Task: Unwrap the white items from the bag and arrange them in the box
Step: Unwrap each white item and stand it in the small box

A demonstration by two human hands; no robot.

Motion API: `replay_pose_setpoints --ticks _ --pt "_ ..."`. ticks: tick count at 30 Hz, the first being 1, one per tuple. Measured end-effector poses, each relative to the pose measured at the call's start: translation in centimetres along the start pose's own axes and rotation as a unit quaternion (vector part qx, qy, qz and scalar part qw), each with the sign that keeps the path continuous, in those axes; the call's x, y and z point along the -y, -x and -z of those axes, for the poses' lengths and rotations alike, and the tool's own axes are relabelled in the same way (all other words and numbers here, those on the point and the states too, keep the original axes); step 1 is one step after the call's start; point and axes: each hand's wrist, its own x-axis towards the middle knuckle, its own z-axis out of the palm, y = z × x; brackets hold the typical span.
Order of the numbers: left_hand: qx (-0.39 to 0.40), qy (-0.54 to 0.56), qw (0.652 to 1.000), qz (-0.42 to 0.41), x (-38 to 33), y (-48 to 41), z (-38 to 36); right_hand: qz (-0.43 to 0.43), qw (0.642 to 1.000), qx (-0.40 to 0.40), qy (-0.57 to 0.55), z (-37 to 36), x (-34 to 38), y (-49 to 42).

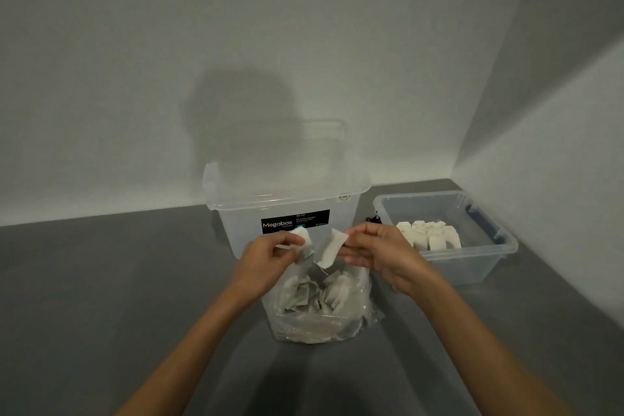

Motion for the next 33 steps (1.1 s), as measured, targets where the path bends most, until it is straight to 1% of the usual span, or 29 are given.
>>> replay_pose_setpoints --ticks 2,5,7,9,11,13,14,15,16,17,18,20,23,25,27,29,33 --pt "-0.028 -0.030 0.999 -0.029 0.0 0.1 -0.1 -0.032 0.998 -0.016 -0.055 -0.1 0.0 -0.2" --pt "-0.032 -0.017 0.998 -0.053 -0.2 0.4 -0.1 -0.092 0.987 -0.012 -0.133 -0.2 -0.2 -0.4" --pt "-0.015 -0.006 0.997 -0.070 -0.6 0.5 -0.3 -0.134 0.972 0.016 -0.191 -0.5 -0.6 -0.5" --pt "0.013 0.028 0.997 -0.077 -1.0 0.4 -0.5 -0.172 0.954 0.043 -0.240 -0.9 -0.8 -0.4" --pt "0.036 0.075 0.993 -0.082 -1.5 0.2 -0.8 -0.196 0.944 0.061 -0.260 -1.1 -0.9 -0.2" --pt "0.030 0.105 0.990 -0.086 -2.0 0.1 -1.1 -0.200 0.952 0.062 -0.223 -1.4 -0.5 0.1" --pt "0.013 0.111 0.990 -0.081 -2.2 0.0 -1.3 -0.188 0.967 0.049 -0.165 -1.4 -0.3 0.2" --pt "-0.010 0.106 0.992 -0.074 -2.3 -0.1 -1.5 -0.167 0.982 0.028 -0.080 -1.4 -0.1 0.3" --pt "-0.035 0.091 0.993 -0.069 -2.4 -0.2 -1.7 -0.139 0.990 0.001 0.006 -1.4 0.2 0.4" --pt "-0.057 0.069 0.993 -0.070 -2.4 -0.3 -2.0 -0.105 0.992 -0.026 0.067 -1.3 0.5 0.4" --pt "-0.074 0.043 0.993 -0.079 -2.6 -0.4 -2.3 -0.074 0.992 -0.047 0.096 -1.2 0.9 0.5" --pt "-0.094 -0.023 0.989 -0.113 -3.0 -0.6 -2.9 -0.029 0.992 -0.066 0.107 -1.2 2.1 0.6" --pt "-0.127 -0.136 0.965 -0.184 -4.0 -1.3 -4.2 0.011 0.981 -0.089 0.169 -1.0 3.8 0.9" --pt "-0.132 -0.166 0.951 -0.224 -5.1 -2.2 -5.1 0.026 0.976 -0.100 0.190 -0.3 4.7 0.7" --pt "-0.112 -0.159 0.950 -0.244 -6.6 -3.1 -6.1 0.040 0.975 -0.103 0.193 1.2 5.7 0.4" --pt "-0.086 -0.121 0.959 -0.241 -7.9 -3.8 -6.5 0.052 0.971 -0.114 0.205 2.8 6.8 0.3" --pt "-0.032 0.006 0.983 -0.181 -11.1 -6.3 -8.5 0.097 0.946 -0.145 0.271 8.5 9.7 -0.3"
